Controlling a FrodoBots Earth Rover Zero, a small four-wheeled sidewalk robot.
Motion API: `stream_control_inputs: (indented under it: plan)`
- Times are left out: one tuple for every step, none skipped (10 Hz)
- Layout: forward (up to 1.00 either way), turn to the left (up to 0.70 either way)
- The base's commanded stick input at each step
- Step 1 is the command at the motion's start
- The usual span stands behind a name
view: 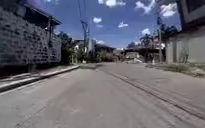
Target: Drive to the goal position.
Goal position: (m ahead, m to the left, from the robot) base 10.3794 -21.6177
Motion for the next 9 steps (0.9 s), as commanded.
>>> stream_control_inputs:
  plan:
    - [1.0,0.0]
    - [1.0,0.0]
    - [1.0,0.15]
    - [1.0,0.12]
    - [1.0,0.0]
    - [1.0,0.0]
    - [1.0,0.0]
    - [1.0,0.0]
    - [1.0,0.0]
